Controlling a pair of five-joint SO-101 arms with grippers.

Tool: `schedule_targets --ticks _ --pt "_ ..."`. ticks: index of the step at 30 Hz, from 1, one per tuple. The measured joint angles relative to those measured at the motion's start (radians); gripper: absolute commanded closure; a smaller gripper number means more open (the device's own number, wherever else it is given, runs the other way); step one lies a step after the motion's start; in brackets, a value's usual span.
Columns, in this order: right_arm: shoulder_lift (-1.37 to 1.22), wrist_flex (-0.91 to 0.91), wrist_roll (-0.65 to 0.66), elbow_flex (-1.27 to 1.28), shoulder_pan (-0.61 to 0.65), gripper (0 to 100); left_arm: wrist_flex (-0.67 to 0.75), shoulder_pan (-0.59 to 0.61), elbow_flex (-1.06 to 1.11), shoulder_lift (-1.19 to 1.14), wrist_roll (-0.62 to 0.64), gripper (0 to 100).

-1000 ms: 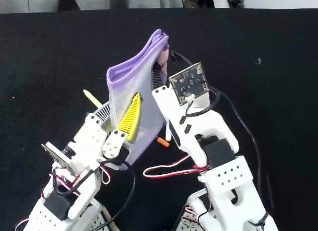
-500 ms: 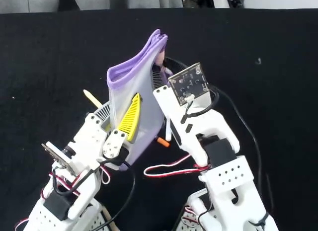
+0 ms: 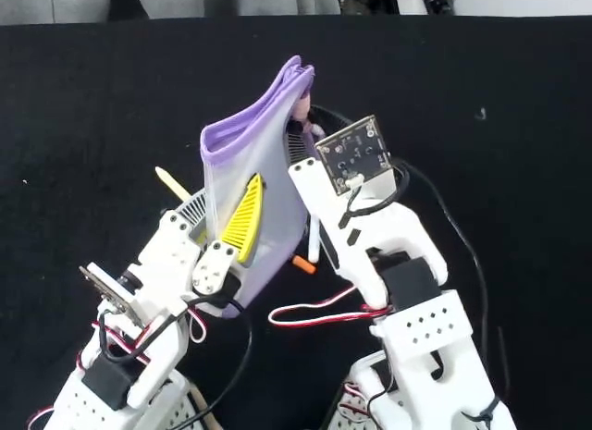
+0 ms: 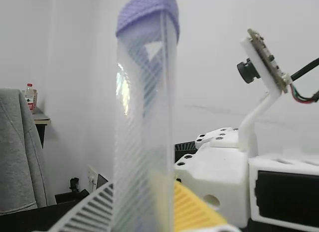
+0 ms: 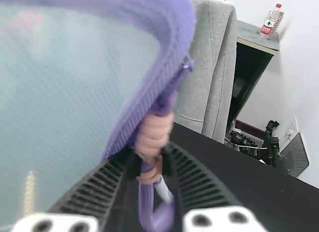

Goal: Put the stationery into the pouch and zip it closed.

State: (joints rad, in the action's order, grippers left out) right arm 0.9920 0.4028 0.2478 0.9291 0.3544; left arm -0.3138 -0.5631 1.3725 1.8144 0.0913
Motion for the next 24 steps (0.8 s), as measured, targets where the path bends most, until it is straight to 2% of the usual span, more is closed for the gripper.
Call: schedule_targets --ticks 4,10,24 --pt "-0.002 0.000 0.000 0.000 0.012 71.1 0.000 -0.002 0.000 0.000 0.000 97" --pt "-0.002 0.000 0.000 0.000 0.020 76.3 0.000 -0.002 0.000 0.000 0.000 97" --pt "-0.006 -0.089 0.003 0.002 0.029 76.9 0.003 -0.002 -0.005 0.011 0.000 97"
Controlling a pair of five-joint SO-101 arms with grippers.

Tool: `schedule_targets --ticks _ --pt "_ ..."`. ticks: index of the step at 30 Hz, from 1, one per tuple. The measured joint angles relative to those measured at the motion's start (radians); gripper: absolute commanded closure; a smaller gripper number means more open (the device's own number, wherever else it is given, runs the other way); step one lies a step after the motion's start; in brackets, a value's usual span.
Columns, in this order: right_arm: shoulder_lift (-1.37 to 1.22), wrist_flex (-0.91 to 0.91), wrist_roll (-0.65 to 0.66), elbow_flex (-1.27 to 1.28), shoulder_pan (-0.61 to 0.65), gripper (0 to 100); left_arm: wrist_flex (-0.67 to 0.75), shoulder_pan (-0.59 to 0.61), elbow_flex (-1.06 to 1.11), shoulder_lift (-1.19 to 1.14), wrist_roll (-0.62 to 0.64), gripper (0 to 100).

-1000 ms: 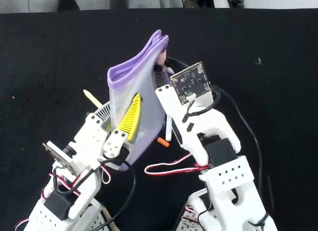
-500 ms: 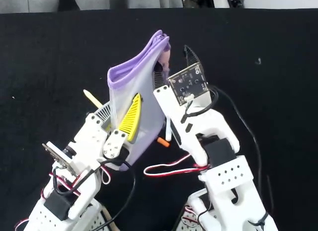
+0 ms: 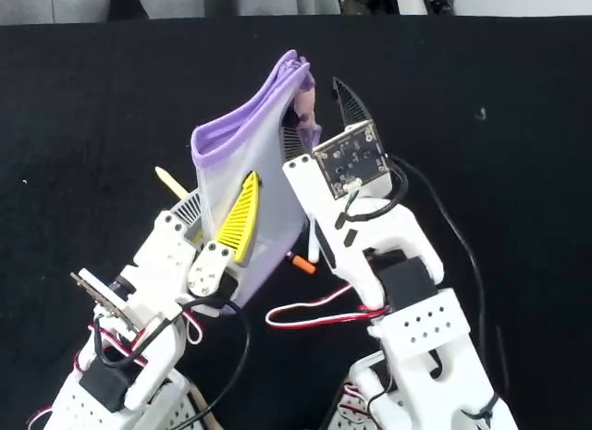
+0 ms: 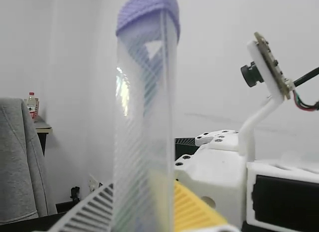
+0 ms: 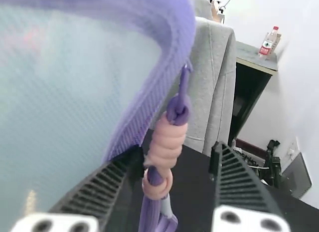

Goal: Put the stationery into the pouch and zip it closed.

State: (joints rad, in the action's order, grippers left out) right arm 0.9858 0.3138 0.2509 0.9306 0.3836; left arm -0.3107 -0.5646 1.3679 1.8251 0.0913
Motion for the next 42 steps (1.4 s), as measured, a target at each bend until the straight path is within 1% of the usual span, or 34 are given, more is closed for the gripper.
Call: schedule_targets --ticks 4,7,9,13,16,22,24,27,30,34,40,42 --pt "-0.038 -0.012 0.000 -0.005 0.015 76.9 -0.002 0.002 0.002 0.000 0.000 97" --pt "-0.092 -0.014 0.000 -0.017 0.021 77.0 -0.028 0.002 0.002 0.000 0.000 97" --pt "-0.115 -0.014 0.000 -0.023 0.025 80.0 -0.034 0.003 0.003 -0.008 -0.002 97" --pt "-0.103 -0.014 0.000 -0.023 0.025 91.3 -0.038 0.003 0.002 -0.008 -0.002 97" --pt "-0.071 -0.009 0.000 -0.023 0.025 98.0 -0.038 0.003 0.000 0.000 -0.002 97" --pt "-0.054 -0.003 0.000 -0.023 0.023 98.7 -0.040 0.003 -0.002 0.002 -0.002 97" --pt "-0.054 -0.003 0.000 -0.023 0.018 98.7 -0.041 0.003 -0.002 0.002 -0.002 92" --pt "-0.054 -0.003 0.002 -0.021 -0.025 98.7 -0.043 0.003 -0.002 0.002 -0.002 85" --pt "-0.054 0.000 0.002 -0.021 -0.072 98.7 -0.104 0.002 -0.015 0.000 0.003 84" --pt "-0.052 0.058 0.002 -0.101 -0.100 98.7 -0.252 0.000 -0.098 -0.011 0.006 84" --pt "-0.052 0.245 0.080 -0.316 -0.100 98.7 -0.417 -0.002 -0.227 -0.002 0.009 82" --pt "-0.052 0.315 0.106 -0.387 -0.100 98.7 -0.450 -0.002 -0.253 -0.002 -0.015 82"
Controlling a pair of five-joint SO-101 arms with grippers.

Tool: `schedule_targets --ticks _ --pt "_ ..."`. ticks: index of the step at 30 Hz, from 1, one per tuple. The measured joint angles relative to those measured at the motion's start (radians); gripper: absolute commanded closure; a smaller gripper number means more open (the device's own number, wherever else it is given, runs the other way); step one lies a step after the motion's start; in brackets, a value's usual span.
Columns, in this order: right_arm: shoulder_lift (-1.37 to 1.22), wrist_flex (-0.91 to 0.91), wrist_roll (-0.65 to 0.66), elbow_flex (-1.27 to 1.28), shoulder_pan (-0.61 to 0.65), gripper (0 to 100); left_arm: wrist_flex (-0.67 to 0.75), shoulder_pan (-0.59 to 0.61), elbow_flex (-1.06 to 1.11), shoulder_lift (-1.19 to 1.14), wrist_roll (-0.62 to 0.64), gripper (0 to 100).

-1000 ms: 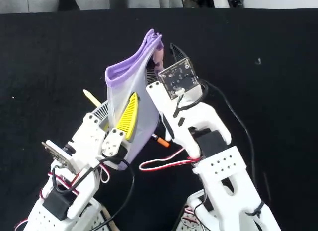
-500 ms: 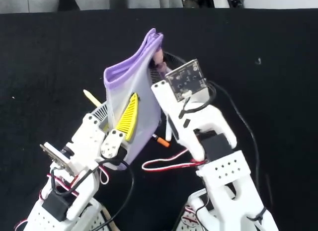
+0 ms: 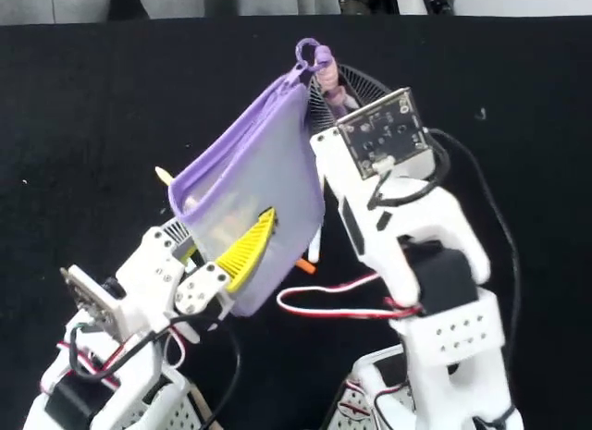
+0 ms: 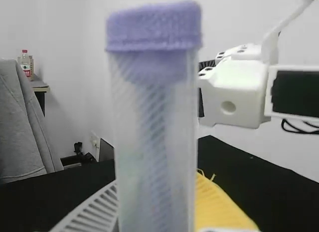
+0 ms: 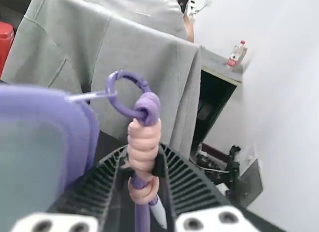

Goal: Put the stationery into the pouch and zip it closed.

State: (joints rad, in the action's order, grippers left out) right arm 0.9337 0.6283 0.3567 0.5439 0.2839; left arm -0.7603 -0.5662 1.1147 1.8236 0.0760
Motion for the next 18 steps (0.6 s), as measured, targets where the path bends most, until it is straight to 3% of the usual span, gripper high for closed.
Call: schedule_targets --ticks 12,18 --pt "0.000 0.259 0.178 -0.150 0.000 98.7 -0.250 -0.017 -0.207 0.002 -0.135 81" --pt "0.002 0.279 0.180 -0.150 0.000 98.7 -0.322 -0.172 -0.222 0.002 -0.247 81"
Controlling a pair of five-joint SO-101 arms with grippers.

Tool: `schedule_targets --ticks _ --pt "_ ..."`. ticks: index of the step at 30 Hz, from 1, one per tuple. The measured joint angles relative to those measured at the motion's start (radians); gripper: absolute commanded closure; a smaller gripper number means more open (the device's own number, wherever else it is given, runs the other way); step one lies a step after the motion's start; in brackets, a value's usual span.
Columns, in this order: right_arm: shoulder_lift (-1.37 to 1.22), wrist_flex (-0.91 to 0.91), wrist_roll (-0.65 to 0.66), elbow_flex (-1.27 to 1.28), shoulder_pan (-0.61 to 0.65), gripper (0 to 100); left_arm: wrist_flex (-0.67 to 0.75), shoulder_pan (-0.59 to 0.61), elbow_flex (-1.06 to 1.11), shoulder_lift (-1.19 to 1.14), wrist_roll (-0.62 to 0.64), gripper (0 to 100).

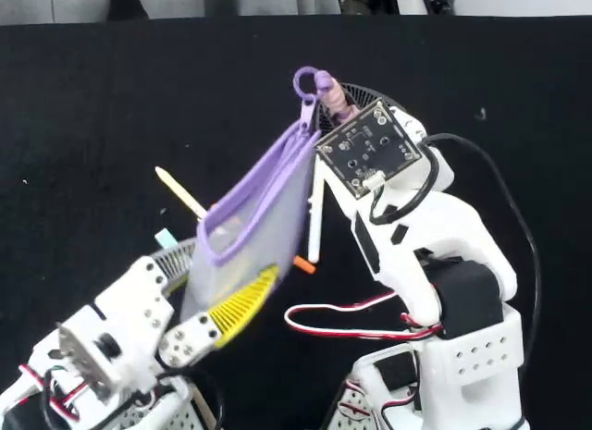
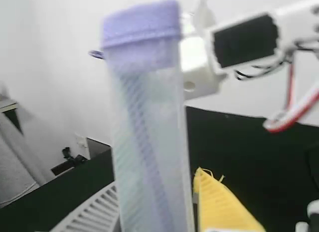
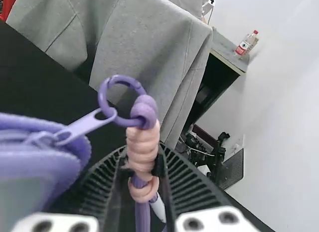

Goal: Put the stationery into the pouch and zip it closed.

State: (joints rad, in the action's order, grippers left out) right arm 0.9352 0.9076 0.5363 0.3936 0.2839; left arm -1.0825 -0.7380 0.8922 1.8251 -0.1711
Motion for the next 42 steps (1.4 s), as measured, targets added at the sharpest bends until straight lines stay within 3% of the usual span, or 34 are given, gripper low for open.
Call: schedule_targets --ticks 9,18,25,34,39,42 --pt "0.000 0.000 0.000 0.000 -0.008 98.7 -0.043 -0.034 -0.005 -0.064 -0.054 78" --pt "0.002 0.095 0.084 -0.087 -0.095 98.7 -0.157 -0.037 -0.302 -0.236 -0.058 78" --pt "0.000 0.198 0.121 -0.150 -0.106 98.7 -0.158 0.140 -0.339 -0.359 -0.064 74" --pt "0.000 0.196 0.121 -0.121 -0.109 98.7 -0.253 -0.083 -0.342 -0.396 -0.063 74" --pt "0.000 0.195 0.121 -0.094 -0.110 98.7 -0.334 -0.097 -0.451 -0.397 -0.077 74" --pt "0.000 0.195 0.121 -0.092 -0.107 98.7 -0.388 -0.029 -0.578 -0.396 -0.077 74"
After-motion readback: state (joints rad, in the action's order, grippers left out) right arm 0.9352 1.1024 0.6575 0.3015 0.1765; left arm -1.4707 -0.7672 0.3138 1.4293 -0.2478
